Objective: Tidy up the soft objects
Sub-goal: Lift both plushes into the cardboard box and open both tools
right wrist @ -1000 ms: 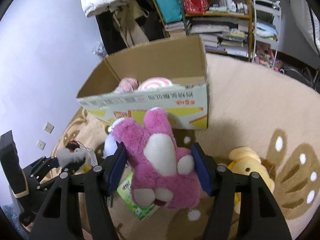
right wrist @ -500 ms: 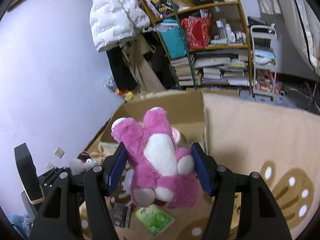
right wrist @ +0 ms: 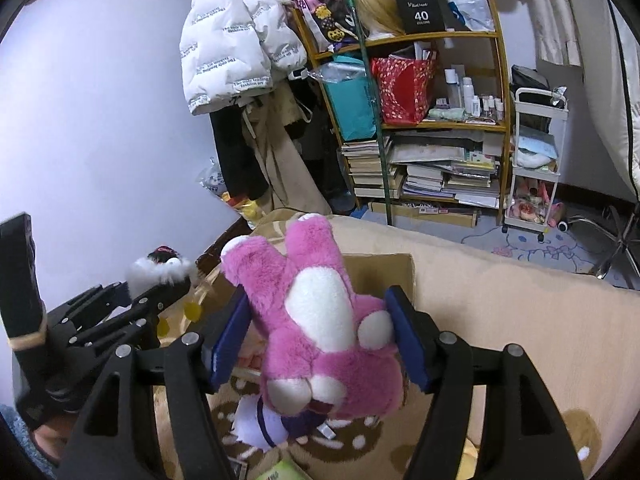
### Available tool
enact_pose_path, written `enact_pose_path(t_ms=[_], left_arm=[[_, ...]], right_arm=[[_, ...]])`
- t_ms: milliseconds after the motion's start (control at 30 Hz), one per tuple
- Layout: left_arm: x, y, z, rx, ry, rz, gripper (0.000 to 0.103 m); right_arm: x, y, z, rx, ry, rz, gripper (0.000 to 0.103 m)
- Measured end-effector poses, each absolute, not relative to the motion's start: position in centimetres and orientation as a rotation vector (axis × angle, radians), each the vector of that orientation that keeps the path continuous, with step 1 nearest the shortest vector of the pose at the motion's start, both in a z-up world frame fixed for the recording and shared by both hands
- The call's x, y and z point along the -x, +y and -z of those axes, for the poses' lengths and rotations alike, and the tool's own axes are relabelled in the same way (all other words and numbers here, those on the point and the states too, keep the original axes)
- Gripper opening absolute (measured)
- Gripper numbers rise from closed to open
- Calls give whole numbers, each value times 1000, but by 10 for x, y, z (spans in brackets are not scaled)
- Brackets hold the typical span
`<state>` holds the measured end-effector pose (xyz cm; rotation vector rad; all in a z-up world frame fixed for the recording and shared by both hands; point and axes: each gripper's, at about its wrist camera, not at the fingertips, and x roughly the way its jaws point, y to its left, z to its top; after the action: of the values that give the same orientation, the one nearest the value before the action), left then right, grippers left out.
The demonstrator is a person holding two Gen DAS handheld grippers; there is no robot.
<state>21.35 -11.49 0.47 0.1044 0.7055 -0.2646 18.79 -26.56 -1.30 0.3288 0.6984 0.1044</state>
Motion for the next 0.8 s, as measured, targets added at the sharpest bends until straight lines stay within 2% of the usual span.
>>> enact_pose_path(t_ms=[333,367,400,467,567,633,700,800], left_arm=[[-231,-124,26,-212,793,191,37],[-232,-126,28,-232,799,180,42],[-233,-126,30,-244,800,168,54],[-232,-126,29,-250,786,143,65],[-234,-121,27,-234,789,134,66],[-236,-118,26,-235,803,116,72],[-234,-115,23,-237,788,105,84],[-230,-109,17,-226,771,90,92]], right_arm=[[-200,-266,41,-331,792,-103,78],[-200,-267,43,-332,804,-104,79],[-202,-268,44,-334,822,-107,79],[-203,-271,44,-338,831,-119,80],[-204,-274,41,-322,826,-105,84],[-207,-275,42,-329,845,-103,84],[-209,-276,42,-336,856,-103,85],[-211,-275,41,-334,860,-117,85]])
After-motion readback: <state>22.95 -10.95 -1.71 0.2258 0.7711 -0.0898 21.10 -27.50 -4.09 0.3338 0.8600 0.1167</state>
